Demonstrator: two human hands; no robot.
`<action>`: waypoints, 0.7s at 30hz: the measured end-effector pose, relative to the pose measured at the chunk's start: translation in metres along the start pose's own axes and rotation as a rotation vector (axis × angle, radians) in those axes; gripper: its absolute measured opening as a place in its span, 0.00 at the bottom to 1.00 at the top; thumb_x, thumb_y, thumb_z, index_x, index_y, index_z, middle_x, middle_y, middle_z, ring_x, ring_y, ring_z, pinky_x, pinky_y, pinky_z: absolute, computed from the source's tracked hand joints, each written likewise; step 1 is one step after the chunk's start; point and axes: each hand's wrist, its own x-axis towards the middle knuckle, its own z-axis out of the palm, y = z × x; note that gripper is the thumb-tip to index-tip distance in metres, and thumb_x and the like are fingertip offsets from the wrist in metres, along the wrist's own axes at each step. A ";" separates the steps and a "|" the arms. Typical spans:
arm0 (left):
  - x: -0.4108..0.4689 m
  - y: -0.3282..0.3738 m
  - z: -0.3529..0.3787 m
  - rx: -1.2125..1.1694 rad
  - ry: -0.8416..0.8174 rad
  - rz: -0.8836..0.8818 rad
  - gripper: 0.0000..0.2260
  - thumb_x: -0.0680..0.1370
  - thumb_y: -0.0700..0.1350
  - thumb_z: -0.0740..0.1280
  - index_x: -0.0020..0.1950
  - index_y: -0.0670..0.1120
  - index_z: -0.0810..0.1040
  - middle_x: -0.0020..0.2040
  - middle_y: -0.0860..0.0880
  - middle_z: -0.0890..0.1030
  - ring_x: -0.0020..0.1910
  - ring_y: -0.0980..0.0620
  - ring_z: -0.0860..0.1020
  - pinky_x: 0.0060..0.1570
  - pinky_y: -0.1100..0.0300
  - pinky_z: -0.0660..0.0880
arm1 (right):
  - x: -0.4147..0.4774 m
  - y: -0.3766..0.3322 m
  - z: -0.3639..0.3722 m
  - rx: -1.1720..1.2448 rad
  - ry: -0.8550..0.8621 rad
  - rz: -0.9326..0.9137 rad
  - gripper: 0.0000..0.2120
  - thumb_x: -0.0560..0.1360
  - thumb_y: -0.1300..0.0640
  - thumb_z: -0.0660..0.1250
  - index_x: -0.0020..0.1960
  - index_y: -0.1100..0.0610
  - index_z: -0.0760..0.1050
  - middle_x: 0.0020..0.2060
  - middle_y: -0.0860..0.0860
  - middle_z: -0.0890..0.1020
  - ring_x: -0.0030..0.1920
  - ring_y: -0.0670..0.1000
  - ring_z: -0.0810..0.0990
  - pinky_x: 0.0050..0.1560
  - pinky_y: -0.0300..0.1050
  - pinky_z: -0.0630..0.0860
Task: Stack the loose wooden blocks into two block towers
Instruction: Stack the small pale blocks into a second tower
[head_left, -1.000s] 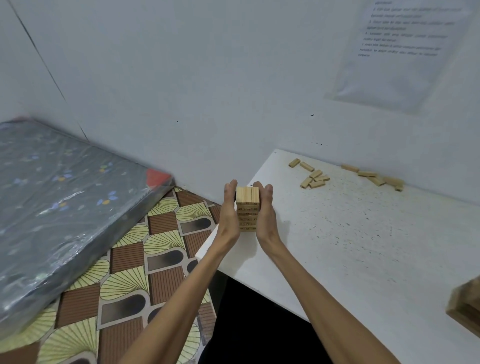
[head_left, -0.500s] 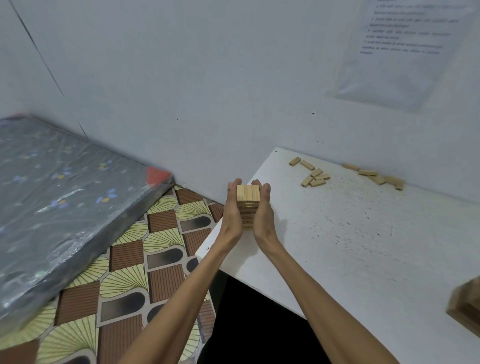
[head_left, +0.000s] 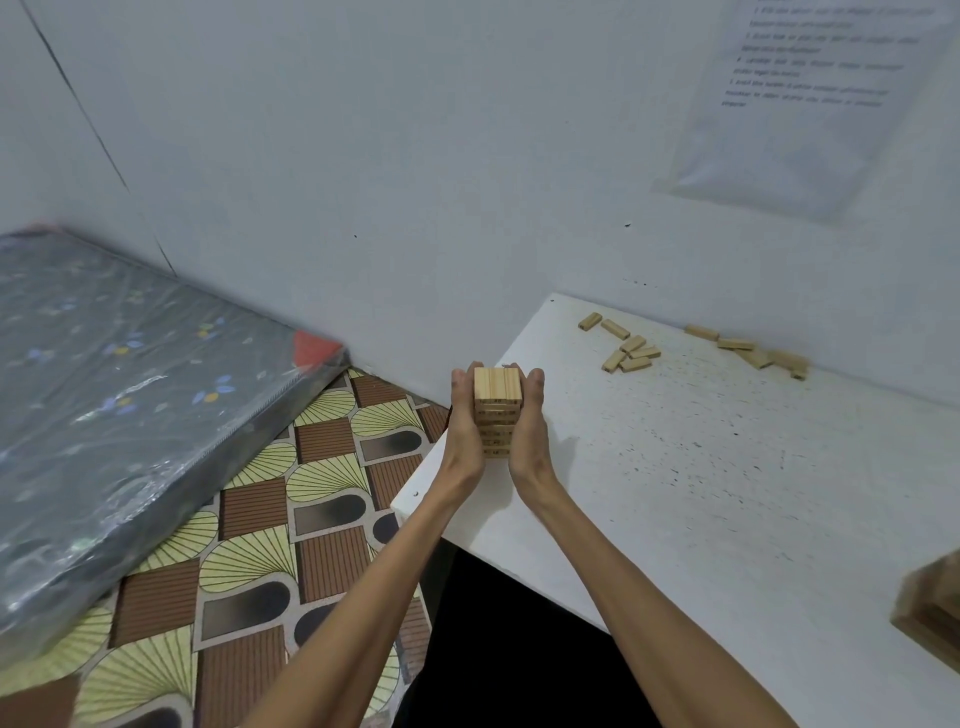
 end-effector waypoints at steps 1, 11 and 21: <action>-0.001 0.000 0.000 -0.017 0.000 -0.004 0.31 0.77 0.70 0.48 0.69 0.57 0.75 0.66 0.51 0.82 0.65 0.57 0.80 0.63 0.63 0.75 | 0.000 0.000 -0.001 0.006 -0.007 0.001 0.41 0.78 0.25 0.43 0.72 0.49 0.76 0.60 0.50 0.84 0.60 0.49 0.83 0.59 0.43 0.81; -0.001 0.011 -0.015 0.113 0.023 0.044 0.36 0.79 0.71 0.45 0.80 0.53 0.65 0.80 0.55 0.67 0.75 0.62 0.66 0.80 0.51 0.56 | -0.002 -0.001 -0.018 -0.055 0.041 -0.040 0.31 0.83 0.31 0.45 0.78 0.45 0.67 0.67 0.39 0.76 0.64 0.33 0.74 0.65 0.35 0.71; 0.036 0.085 -0.016 0.708 -0.197 0.445 0.25 0.84 0.59 0.61 0.79 0.50 0.66 0.78 0.53 0.69 0.76 0.55 0.66 0.71 0.52 0.68 | 0.005 -0.044 -0.089 -0.382 0.103 -0.233 0.15 0.83 0.49 0.66 0.68 0.50 0.78 0.60 0.40 0.83 0.60 0.36 0.80 0.64 0.37 0.74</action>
